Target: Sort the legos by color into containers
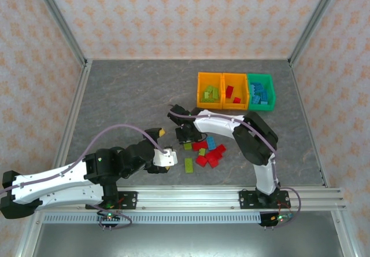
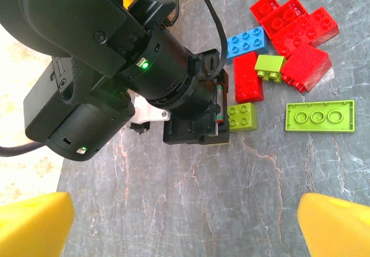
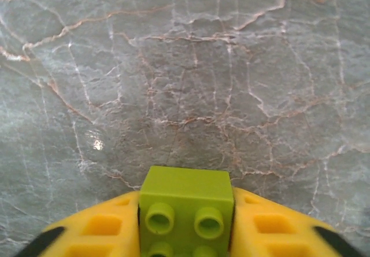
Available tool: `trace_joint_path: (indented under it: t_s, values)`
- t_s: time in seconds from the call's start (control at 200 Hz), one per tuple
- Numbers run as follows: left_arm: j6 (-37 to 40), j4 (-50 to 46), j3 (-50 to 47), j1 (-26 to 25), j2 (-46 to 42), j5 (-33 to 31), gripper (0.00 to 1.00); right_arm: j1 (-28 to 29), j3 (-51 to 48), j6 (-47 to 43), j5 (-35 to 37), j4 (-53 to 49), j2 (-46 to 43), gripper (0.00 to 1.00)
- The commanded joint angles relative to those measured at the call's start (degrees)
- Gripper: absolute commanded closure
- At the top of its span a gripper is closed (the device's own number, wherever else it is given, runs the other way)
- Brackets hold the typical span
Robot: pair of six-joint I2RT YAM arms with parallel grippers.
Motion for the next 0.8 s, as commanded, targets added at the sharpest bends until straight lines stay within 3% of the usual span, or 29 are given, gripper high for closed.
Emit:
trace_joint_path:
  t_s: [0.0,0.2,0.335,0.42,0.515,0.696,0.741,0.796]
  values:
    - [0.7,0.5,-0.2,-0.3,-0.2,-0.2,0.0,0.4,0.8,2.2,3.5,0.5,-3.4,0.75]
    - [0.9,0.7,-0.3,-0.3,-0.8,-0.4,0.0,-4.9,0.0,2.2,13.1,2.5,-14.7,0.77]
    - [1.2,0.7,-0.6,-0.3,-0.7,-0.7,0.0,-11.4,3.5,-4.7,24.2,2.5,-17.3,0.77]
    - [1.2,0.7,-0.5,-0.3,-0.7,-0.4,0.0,-16.4,8.3,-8.7,27.4,2.9,-14.0,0.77]
    - [1.3,0.7,-0.6,-0.3,-0.7,-0.5,0.0,-21.2,15.1,-11.3,24.6,4.3,-7.8,0.77]
    - [1.6,1.0,-1.1,-0.3,-0.9,-1.6,0.0,-24.8,32.7,-14.2,22.0,0.6,7.3,0.74]
    - [1.6,1.1,-1.2,-0.3,-1.0,-1.8,0.0,-25.2,37.0,-14.3,21.8,-1.5,10.4,0.7]
    - [1.6,1.2,-1.3,-0.3,-1.0,-1.9,0.0,-25.5,41.2,-14.5,20.7,-3.9,13.2,0.57]
